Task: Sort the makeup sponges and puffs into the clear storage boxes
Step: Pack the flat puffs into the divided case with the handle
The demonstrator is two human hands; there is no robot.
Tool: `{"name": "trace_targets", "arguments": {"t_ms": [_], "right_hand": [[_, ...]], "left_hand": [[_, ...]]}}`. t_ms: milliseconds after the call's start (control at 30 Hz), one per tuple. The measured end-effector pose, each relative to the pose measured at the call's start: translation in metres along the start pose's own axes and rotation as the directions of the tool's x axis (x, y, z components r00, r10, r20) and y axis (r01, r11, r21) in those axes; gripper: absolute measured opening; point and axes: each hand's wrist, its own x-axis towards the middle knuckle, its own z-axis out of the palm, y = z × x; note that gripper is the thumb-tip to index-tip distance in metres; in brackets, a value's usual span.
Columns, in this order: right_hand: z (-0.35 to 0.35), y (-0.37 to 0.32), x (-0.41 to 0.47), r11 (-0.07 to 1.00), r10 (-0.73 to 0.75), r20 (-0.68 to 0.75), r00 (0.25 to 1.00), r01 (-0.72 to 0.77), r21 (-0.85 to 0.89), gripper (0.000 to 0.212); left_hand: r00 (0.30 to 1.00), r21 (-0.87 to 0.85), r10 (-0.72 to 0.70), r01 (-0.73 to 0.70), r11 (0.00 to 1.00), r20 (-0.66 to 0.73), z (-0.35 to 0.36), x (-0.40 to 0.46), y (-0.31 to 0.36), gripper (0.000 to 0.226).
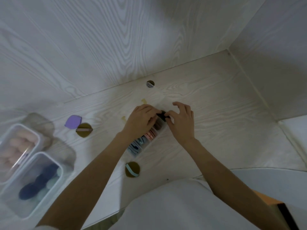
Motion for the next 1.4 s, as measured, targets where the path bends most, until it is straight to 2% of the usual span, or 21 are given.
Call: {"name": "trace_targets", "arguments": {"t_ms": [100,167,300,400,467,533,567,633,700,767,867,967,1000,1033,1100,1133,1167,1233,1300,1367,1400], "right_hand": [[0.002,-0.003,0.011,0.999,-0.018,0.025,1.0,0.019,-0.031,0.018],[0.004,-0.002,0.013,0.999,-0.016,0.026,1.0,0.018,-0.05,0.018],[-0.006,-0.011,0.008,0.996,-0.08,-0.085,0.993,0.082,0.024,0.007],[-0.018,-0.045,-0.002,0.926,-0.287,-0.084,0.954,0.299,0.23,0.005],[-0.02,-0.072,-0.018,0.809,-0.515,0.02,0.857,0.479,0.342,0.009],[-0.01,-0.096,-0.039,0.704,-0.701,0.216,0.679,0.614,0.357,0.017],[0.0,-0.105,-0.05,0.673,-0.739,0.338,0.583,0.654,0.345,0.021],[0.021,-0.114,-0.069,0.639,-0.736,0.505,0.45,0.709,0.3,0.023],[0.039,-0.119,-0.084,0.61,-0.711,0.599,0.368,0.747,0.265,0.026],[0.05,-0.123,-0.093,0.571,-0.688,0.627,0.366,0.806,0.157,0.031],[0.049,-0.129,-0.101,0.564,-0.583,0.733,0.35,0.824,0.056,0.028],[0.05,-0.135,-0.101,0.556,-0.529,0.757,0.384,0.83,-0.032,0.025],[0.05,-0.136,-0.101,0.549,-0.521,0.768,0.372,0.835,-0.033,0.024],[0.049,-0.137,-0.1,0.536,-0.532,0.772,0.348,0.844,-0.011,0.023],[0.044,-0.14,-0.095,0.466,-0.649,0.696,0.307,0.884,0.045,0.02],[0.042,-0.142,-0.091,0.451,-0.718,0.616,0.324,0.891,0.057,0.02],[0.039,-0.143,-0.084,0.471,-0.774,0.513,0.372,0.879,0.073,0.019],[0.029,-0.142,-0.066,0.561,-0.806,0.304,0.508,0.82,0.117,0.016],[0.012,-0.137,-0.044,0.694,-0.72,0.15,0.677,0.7,0.168,0.01],[-0.002,-0.125,-0.028,0.835,-0.519,0.086,0.85,0.482,0.266,0.011],[-0.008,-0.116,-0.023,0.879,-0.407,0.083,0.91,0.365,0.306,0.012]], "left_hand": [[0.976,-0.131,-0.153,0.134,0.982,-0.152,-0.01,-0.021,0.001,0.03],[0.927,-0.22,-0.3,0.251,0.943,-0.226,-0.018,-0.037,-0.001,0.023],[0.763,-0.387,-0.618,0.52,0.762,-0.192,-0.036,-0.079,0.001,0.023],[0.604,-0.453,-0.768,0.635,0.625,-0.213,-0.039,-0.124,-0.001,0.024],[0.472,-0.501,-0.857,0.7,0.508,-0.209,-0.032,-0.154,-0.001,0.025],[0.342,-0.534,-0.919,0.749,0.392,-0.195,-0.024,-0.183,0.001,0.027],[0.299,-0.537,-0.935,0.765,0.356,-0.193,-0.02,-0.196,0.004,0.028],[0.289,-0.515,-0.935,0.78,0.354,-0.206,-0.017,-0.213,0.006,0.027],[0.313,-0.483,-0.922,0.786,0.387,-0.229,-0.02,-0.225,0.008,0.028],[0.368,-0.444,-0.894,0.777,0.447,-0.256,-0.024,-0.231,0.005,0.029],[0.486,-0.362,-0.826,0.743,0.562,-0.284,-0.029,-0.228,-0.007,0.033],[0.581,-0.246,-0.764,0.726,0.642,-0.28,-0.036,-0.211,-0.032,0.037],[0.605,-0.205,-0.749,0.724,0.658,-0.268,-0.038,-0.203,-0.042,0.039],[0.623,-0.17,-0.741,0.725,0.667,-0.25,-0.04,-0.195,-0.053,0.041],[0.656,-0.103,-0.728,0.725,0.681,-0.198,-0.042,-0.178,-0.073,0.044],[0.665,-0.061,-0.728,0.73,0.681,-0.167,-0.042,-0.172,-0.082,0.044],[0.67,-0.009,-0.729,0.735,0.678,-0.141,-0.043,-0.167,-0.091,0.044],[0.684,0.07,-0.725,0.729,0.681,-0.081,-0.042,-0.162,-0.105,0.048],[0.689,0.076,-0.724,0.724,0.686,-0.035,-0.041,-0.157,-0.115,0.051],[0.669,0.045,-0.743,0.743,0.668,-0.012,-0.041,-0.156,-0.119,0.05],[0.651,0.032,-0.759,0.759,0.651,-0.011,-0.043,-0.153,-0.119,0.045]]}}
